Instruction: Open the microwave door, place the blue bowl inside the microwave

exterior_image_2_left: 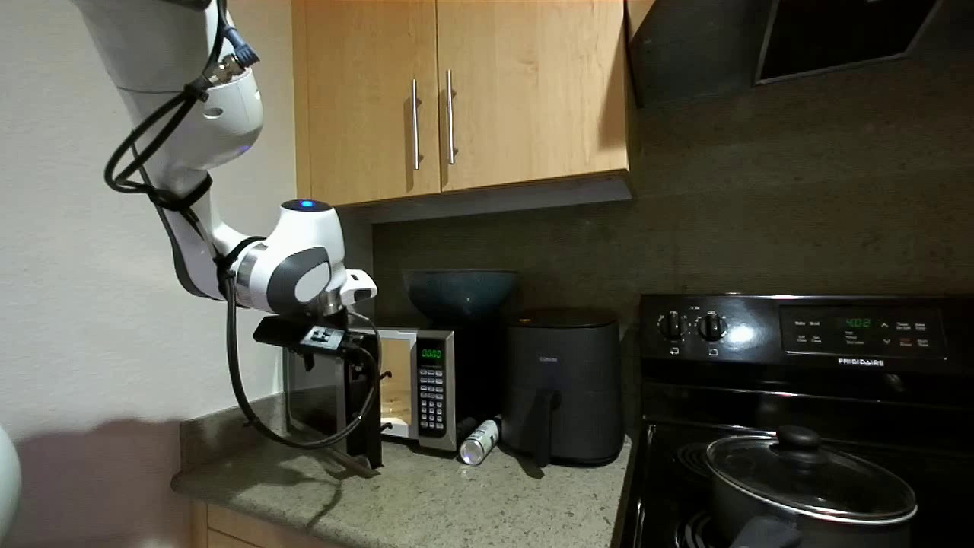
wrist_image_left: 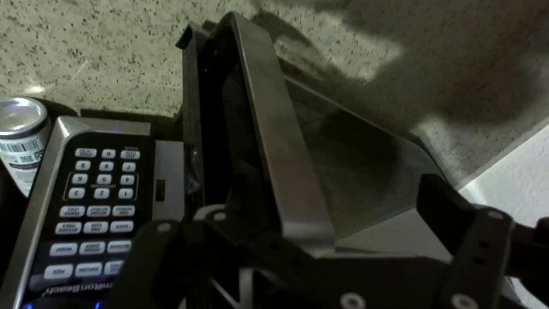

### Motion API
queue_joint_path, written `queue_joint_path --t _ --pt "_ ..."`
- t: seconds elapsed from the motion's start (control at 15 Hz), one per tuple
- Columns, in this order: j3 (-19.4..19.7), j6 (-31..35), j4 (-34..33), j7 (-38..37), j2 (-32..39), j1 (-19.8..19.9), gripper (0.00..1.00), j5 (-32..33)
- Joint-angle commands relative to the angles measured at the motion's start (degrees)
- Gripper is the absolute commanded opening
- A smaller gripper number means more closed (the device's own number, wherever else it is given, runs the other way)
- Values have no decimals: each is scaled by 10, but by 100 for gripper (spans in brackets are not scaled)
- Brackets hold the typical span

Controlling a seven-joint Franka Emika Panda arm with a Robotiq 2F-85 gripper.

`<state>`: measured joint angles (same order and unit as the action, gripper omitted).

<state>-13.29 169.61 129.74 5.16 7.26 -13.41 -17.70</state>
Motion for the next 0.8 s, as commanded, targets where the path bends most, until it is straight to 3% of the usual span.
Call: queue_joint_path --t 0.0,0.27,0.53,0.6,0.73 --pt "9 69 47 -72 -51 2 100 32" --pt "49 130 76 -138 -76 -7 100 84" --pt "105 200 93 -200 -71 9 100 185" --pt "67 162 68 -161 -63 15 100 129" --pt "85 181 77 -164 -63 24 100 148"
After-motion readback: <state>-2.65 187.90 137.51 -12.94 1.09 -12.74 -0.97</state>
